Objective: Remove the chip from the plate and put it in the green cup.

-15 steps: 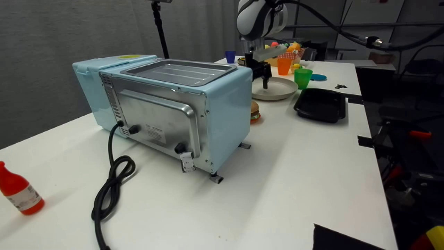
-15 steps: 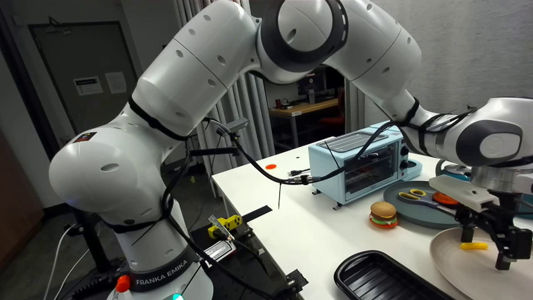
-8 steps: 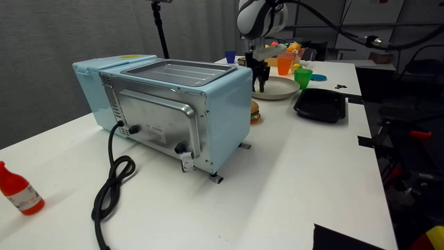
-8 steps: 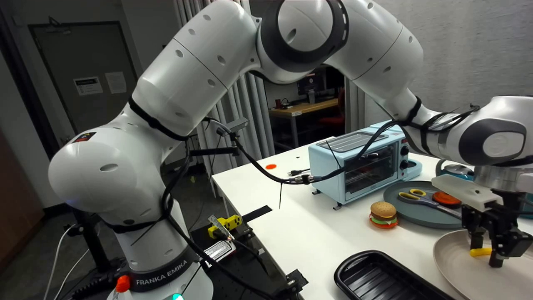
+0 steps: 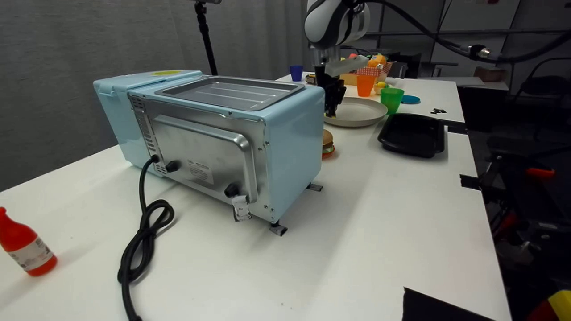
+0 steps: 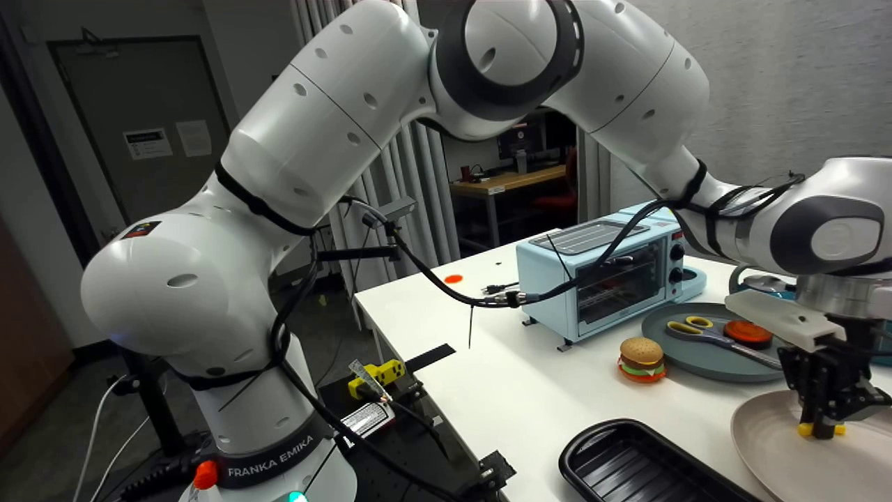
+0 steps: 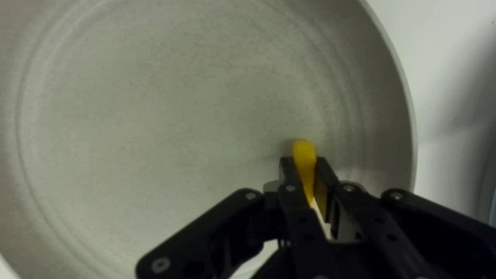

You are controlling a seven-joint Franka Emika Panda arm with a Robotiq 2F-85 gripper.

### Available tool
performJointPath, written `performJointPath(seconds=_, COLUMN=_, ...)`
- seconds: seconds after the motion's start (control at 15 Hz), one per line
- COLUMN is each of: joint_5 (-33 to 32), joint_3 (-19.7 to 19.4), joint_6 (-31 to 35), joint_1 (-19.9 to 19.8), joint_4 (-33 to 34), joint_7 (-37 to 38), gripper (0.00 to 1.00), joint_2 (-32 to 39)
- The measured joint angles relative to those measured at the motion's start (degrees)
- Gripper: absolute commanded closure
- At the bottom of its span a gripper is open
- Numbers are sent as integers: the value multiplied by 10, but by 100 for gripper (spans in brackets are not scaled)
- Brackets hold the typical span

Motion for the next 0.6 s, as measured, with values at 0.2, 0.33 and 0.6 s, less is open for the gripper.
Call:
performJointPath(seconds=0.2, joint_5=-2, joint_3=-5, joint_6=0, joint_1=0, joint_4=-4, joint_7=0, gripper=96, joint_2=-11)
performJointPath(seconds=0.33, joint_5=-4, joint_3=-9, joint_6=0, joint_1=0, joint_4=-14, joint_7=0, gripper=96, joint_2=-29)
performJointPath(seconds=0.6, joint_5=-17, joint_3=-18, joint_6=0, joint_1=2, joint_4=-61, joint_7=0, gripper=96, joint_2=-88)
